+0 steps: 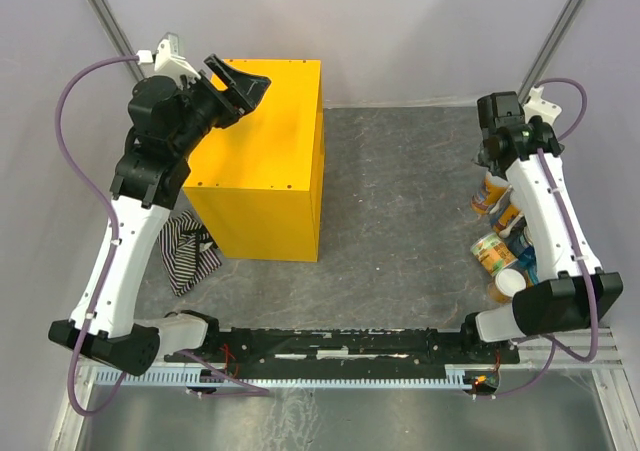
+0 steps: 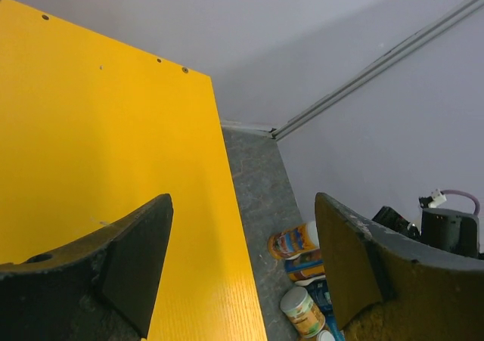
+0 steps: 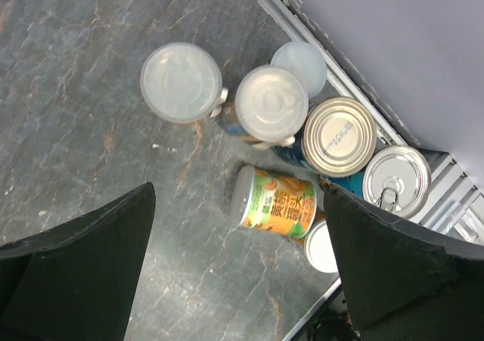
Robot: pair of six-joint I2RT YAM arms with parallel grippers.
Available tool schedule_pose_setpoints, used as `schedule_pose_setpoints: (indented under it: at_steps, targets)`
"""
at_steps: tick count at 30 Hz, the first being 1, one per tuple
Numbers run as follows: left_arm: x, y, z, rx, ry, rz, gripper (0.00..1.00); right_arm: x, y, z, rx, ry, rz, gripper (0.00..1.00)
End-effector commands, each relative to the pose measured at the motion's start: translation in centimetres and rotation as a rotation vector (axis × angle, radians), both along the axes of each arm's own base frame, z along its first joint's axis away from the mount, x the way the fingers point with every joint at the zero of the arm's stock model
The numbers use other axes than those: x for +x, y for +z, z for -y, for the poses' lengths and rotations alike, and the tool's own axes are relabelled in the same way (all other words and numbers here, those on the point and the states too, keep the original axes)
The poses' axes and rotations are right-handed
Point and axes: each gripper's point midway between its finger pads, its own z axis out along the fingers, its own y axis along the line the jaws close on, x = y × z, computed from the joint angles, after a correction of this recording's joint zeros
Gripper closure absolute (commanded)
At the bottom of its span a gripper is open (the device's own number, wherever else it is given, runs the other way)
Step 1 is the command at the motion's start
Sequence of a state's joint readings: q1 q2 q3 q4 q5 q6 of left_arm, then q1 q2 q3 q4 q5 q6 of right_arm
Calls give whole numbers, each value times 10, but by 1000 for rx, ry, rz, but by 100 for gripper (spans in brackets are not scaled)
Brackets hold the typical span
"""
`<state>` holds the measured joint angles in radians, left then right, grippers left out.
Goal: Place and organize the canned foods onto the counter
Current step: Move the canned food to the center of the board.
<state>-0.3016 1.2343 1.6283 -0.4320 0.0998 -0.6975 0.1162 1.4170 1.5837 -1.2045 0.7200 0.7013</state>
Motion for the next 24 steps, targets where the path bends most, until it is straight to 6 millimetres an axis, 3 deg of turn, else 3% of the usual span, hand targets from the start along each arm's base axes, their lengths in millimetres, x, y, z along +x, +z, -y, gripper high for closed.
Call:
schedule_pose_setpoints:
  at_steps: [1, 8, 14, 24]
  targets:
    - [-2, 14, 7, -2, -39, 88, 18, 25, 9, 18, -26, -17, 29, 1]
    - [1, 12, 10, -6, -45, 108, 18, 57, -17, 28, 5, 2, -12, 1]
    - [3, 10, 12, -8, -50, 117, 18, 86, -26, 28, 19, 52, -17, 1]
    - [4, 13, 12, -6, -47, 135, 18, 91, -58, 28, 37, 69, -149, 1]
